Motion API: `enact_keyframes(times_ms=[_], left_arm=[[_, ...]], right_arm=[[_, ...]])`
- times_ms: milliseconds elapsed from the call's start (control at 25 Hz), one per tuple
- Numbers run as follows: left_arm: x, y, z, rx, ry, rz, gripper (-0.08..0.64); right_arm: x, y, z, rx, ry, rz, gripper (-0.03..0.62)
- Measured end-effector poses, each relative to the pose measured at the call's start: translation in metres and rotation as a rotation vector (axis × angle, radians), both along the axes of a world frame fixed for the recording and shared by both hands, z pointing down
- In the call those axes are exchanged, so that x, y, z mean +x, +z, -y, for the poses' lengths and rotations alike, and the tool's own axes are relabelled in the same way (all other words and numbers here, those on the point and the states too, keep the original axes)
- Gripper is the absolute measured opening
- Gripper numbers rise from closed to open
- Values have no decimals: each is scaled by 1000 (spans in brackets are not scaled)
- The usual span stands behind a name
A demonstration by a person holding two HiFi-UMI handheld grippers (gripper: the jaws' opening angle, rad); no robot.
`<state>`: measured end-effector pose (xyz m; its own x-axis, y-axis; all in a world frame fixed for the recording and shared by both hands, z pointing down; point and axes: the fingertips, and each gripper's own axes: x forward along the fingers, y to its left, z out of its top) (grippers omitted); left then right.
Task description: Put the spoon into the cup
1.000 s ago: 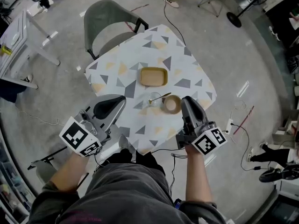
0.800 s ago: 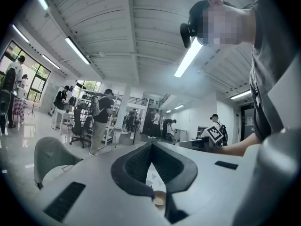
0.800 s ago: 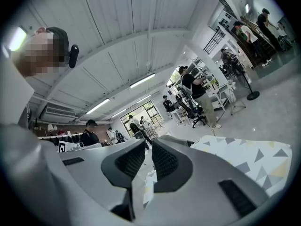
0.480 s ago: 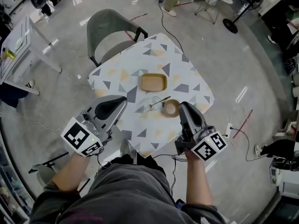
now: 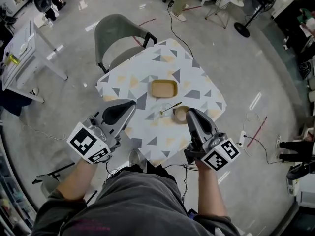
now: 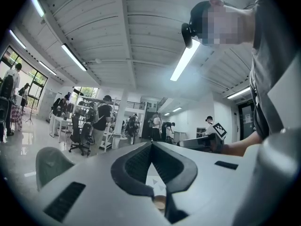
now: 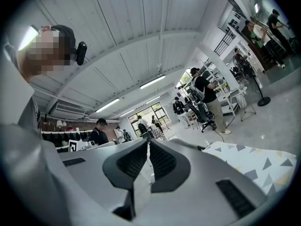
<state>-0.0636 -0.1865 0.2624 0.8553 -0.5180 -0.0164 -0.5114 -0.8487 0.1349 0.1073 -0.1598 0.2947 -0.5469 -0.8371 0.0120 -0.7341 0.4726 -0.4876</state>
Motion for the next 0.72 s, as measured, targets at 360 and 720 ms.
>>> enact_keyframes(times_ms=[360, 720], left_arm=[[3, -4, -2, 9, 11, -9, 15], [6, -1, 0, 2, 12, -12, 15]], right_arm=[[-8, -8, -8, 12, -19, -10, 21], [-7, -1, -7, -5, -21, -4, 20]])
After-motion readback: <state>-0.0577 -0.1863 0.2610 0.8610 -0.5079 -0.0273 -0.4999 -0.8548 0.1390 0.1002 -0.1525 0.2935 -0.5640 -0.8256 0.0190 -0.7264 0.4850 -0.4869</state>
